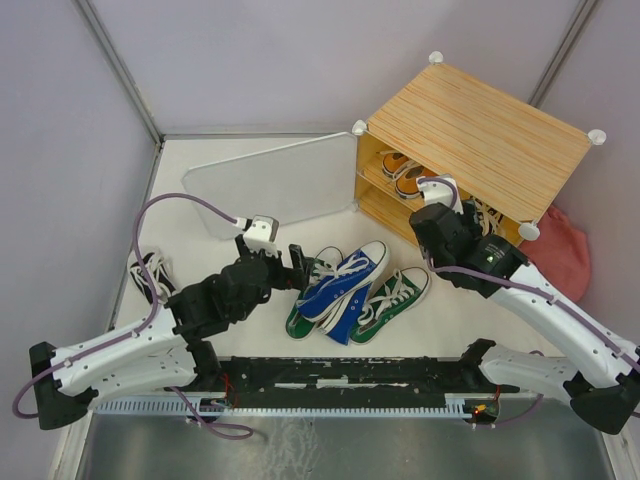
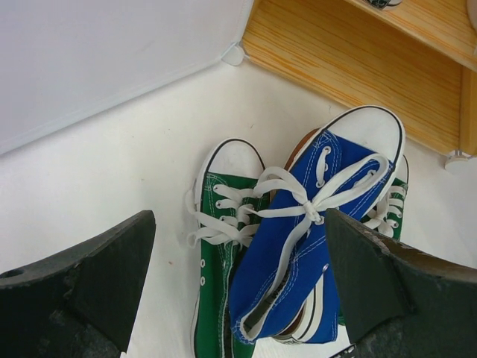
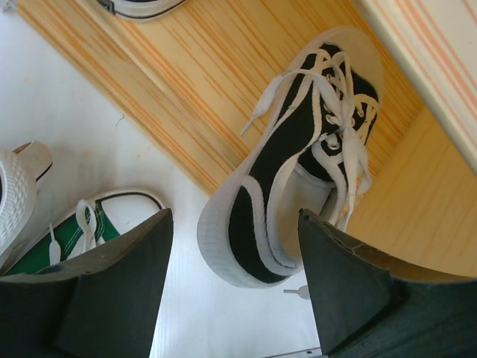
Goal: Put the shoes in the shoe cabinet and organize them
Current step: Place the shoe in the shoe cabinet.
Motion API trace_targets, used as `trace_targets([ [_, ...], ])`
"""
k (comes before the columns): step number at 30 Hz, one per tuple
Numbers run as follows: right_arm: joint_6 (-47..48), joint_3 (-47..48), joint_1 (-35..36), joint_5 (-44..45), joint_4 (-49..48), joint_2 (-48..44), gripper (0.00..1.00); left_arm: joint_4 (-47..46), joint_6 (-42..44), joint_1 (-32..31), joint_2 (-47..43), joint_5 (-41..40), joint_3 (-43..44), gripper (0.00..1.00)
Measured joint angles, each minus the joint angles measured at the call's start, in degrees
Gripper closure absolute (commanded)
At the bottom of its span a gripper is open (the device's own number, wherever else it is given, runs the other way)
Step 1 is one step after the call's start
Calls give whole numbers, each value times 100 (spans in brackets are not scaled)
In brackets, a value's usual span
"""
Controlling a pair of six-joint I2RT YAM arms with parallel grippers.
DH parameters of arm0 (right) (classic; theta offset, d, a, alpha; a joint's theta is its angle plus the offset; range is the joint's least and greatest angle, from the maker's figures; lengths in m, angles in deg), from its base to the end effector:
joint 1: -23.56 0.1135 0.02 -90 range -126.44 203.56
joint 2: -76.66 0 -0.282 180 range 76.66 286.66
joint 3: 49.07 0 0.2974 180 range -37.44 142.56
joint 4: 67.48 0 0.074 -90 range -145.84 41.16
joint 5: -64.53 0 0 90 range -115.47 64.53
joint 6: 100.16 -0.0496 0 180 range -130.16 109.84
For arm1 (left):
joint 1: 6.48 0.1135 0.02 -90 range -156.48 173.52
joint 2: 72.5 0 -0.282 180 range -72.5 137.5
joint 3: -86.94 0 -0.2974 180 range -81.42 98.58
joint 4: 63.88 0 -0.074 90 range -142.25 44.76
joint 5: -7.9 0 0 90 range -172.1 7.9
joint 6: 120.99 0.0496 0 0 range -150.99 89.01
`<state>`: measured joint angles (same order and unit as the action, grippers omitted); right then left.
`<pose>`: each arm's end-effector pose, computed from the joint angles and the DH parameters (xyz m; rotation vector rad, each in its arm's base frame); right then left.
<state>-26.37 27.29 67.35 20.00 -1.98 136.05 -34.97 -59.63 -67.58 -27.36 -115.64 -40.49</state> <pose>0.1926 0.1356 0.3615 -0.1787 2.1389 -0.3680 0.1319 -0.1823 0.3096 0.1544 1.9057 -0.5000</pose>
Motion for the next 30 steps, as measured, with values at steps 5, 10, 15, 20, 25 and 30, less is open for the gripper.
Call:
trace_targets([
  [5,-2,-96,-44,313,-153,11,36,-42,2,0,-70,-81,-98,1],
  [10,-26,-267,-70,490,-173,-44,37,-116,0,0,-210,-94,-227,1],
  [15,-120,-387,-96,629,-168,-83,47,-118,0,0,-321,-105,-304,1],
  [20,-240,-437,-122,857,-151,-85,82,-122,0,0,-452,-107,-332,1],
  [25,-310,-437,-144,975,-160,-85,96,-136,0,0,-664,-151,-452,1],
  [30,-118,-286,-144,1012,-177,-83,98,-116,0,-2,-866,-251,-494,1],
])
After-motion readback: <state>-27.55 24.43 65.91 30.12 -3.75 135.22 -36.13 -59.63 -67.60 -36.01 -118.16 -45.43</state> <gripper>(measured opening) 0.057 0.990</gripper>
